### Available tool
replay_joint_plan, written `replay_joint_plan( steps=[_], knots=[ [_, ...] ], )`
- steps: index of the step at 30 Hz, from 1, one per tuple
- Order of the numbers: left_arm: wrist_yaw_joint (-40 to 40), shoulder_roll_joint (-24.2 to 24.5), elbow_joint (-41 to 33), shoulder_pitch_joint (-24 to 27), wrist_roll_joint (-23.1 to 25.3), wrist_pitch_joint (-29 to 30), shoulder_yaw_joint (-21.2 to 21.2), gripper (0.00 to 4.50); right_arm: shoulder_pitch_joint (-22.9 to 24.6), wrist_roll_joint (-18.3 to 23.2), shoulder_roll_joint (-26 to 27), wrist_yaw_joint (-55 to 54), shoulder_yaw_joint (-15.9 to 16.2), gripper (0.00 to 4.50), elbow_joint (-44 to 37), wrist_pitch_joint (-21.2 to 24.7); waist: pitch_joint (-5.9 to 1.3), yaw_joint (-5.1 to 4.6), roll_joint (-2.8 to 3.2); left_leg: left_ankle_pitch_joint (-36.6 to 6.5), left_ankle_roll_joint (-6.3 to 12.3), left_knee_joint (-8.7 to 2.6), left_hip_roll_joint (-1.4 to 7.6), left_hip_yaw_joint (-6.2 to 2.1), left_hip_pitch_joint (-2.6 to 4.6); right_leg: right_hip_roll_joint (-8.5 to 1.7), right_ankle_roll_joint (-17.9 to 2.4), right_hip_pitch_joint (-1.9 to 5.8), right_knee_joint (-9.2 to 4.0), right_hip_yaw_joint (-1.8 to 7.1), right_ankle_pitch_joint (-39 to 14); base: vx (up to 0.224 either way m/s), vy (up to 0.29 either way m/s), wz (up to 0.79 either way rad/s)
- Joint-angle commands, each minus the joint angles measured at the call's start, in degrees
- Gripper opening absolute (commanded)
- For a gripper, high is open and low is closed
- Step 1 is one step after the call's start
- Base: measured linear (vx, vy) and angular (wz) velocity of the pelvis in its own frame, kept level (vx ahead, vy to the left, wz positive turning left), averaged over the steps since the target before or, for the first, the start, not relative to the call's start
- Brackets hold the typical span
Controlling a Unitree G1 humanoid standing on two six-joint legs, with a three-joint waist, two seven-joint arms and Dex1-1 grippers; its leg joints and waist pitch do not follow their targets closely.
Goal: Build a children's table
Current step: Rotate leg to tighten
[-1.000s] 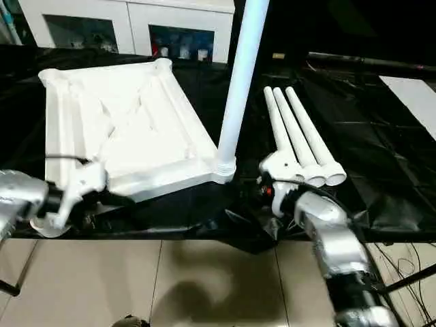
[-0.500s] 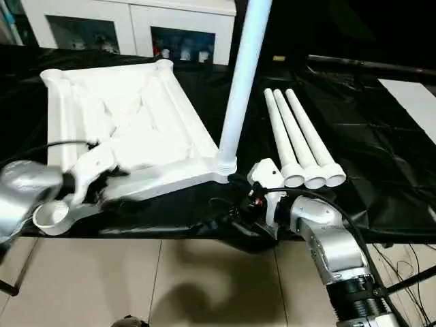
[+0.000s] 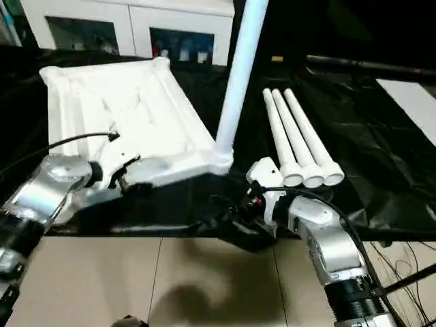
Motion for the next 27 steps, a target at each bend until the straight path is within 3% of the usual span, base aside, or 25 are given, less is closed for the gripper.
replay_joint_plan(
  steps=[1,7,10,15,16,17,21,23,24,25,26,27],
  knots=[
    [2.0,-0.2,1.6,-1.5,1.7,-1.8,-0.6,4.45,0.0,-0.6,-0.4,-0.7,-0.4,3.73,0.1,-0.5,-3.92,0.21,0.80,-9.5,0.80,-3.50,1.40,-0.52,0.88,-4.31,-10.7,2.68,-4.19,2.83,-2.8,0.000,0.000,0.00],
    [11.4,-3.5,11.2,-6.8,3.8,-7.9,-0.6,4.45,-0.1,-1.1,-0.2,-2.2,-0.6,3.73,0.8,-1.2,-4.15,0.39,0.70,-8.6,1.35,-3.17,1.29,-0.51,0.75,-4.37,-11.5,2.85,-3.92,2.85,0.6,0.000,0.000,0.00],
    [16.2,-5.7,14.5,-8.6,4.3,-10.0,0.3,4.45,-0.3,-1.8,0.1,-3.2,-0.7,3.73,1.7,-1.8,-4.09,0.42,0.67,-9.0,1.32,-3.22,1.33,-0.59,0.69,-4.41,-11.5,2.86,-4.03,2.77,-0.2,0.000,0.000,0.00],
    [20.3,-6.9,18.4,-9.6,5.1,-13.3,0.7,4.45,-0.6,-2.1,0.7,-4.0,-0.7,3.73,2.0,-2.0,-4.24,0.57,1.02,-8.4,1.71,-3.11,1.32,-0.71,0.67,-4.43,-11.8,3.04,-3.81,2.75,2.0,0.000,0.000,0.00],
    [20.5,-7.0,18.1,-9.5,4.8,-13.4,1.0,4.45,-0.6,-2.0,0.7,-4.1,-0.8,3.73,1.9,-1.9,-4.33,0.52,0.84,-7.8,1.88,-3.05,1.33,-0.69,0.66,-4.41,-12.0,3.11,-3.69,2.76,3.3,0.000,0.000,0.00],
    [20.9,-7.4,17.2,-9.0,3.5,-14.6,2.4,4.45,-0.3,-1.6,0.9,-4.4,-0.9,3.73,1.2,-1.5,-4.37,0.57,1.20,-7.4,2.03,-3.00,1.34,-0.74,0.65,-4.46,-12.4,3.12,-3.55,2.75,4.5,0.000,0.000,0.00],
    [20.5,-9.5,12.2,-6.6,-4.0,-17.8,9.2,4.45,0.7,-1.0,2.0,-6.6,-2.0,3.73,-0.5,-0.7,-4.28,0.68,1.35,-8.1,1.99,-3.01,1.39,-0.69,0.69,-4.50,-14.1,3.09,-3.48,2.67,5.1,0.000,0.000,0.00],
    [21.3,-12.9,-0.3,-0.9,-13.3,-14.0,16.9,4.45,1.4,-1.2,4.2,-12.3,-3.7,3.73,-2.9,2.3,-4.29,0.83,1.62,-8.4,1.41,-3.13,1.78,-0.75,0.78,-4.77,-15.2,3.12,-3.19,2.73,5.9,0.000,0.000,0.00],
    [22.3,-13.6,-4.4,1.2,-14.8,-12.1,18.1,4.45,1.7,-1.5,4.9,-14.4,-4.1,3.73,-3.7,3.2,-4.17,0.65,1.38,-8.8,1.35,-3.20,1.89,-0.72,0.65,-4.72,-15.8,3.06,-3.19,2.68,5.8,0.000,0.000,0.00],
    [22.4,-13.7,-4.7,1.4,-14.9,-12.0,18.2,4.45,1.7,-1.5,5.0,-14.6,-4.1,3.73,-3.7,3.3,-4.18,0.58,1.42,-9.2,1.45,-3.14,1.62,-0.51,0.75,-4.41,-15.3,2.88,-3.43,2.66,4.3,0.000,0.000,0.00],
    [25.4,-15.2,-11.2,5.1,-16.4,-9.7,19.9,4.45,2.5,-2.7,6.5,-18.8,-5.0,3.73,-5.2,4.2,-4.07,0.45,1.60,-10.0,0.98,-3.28,1.89,-0.59,0.81,-4.52,-14.5,2.88,-3.50,2.77,2.3,0.000,0.000,0.00],
    [25.9,-15.3,-12.5,5.9,-16.4,-9.3,20.1,4.45,2.7,-2.8,6.8,-19.5,-5.1,3.73,-5.5,4.4,-3.93,0.38,1.50,-10.3,1.01,-3.34,1.70,-0.48,0.73,-4.40,-13.8,2.79,-3.85,2.76,1.1,0.000,0.000,0.00]
  ],
)
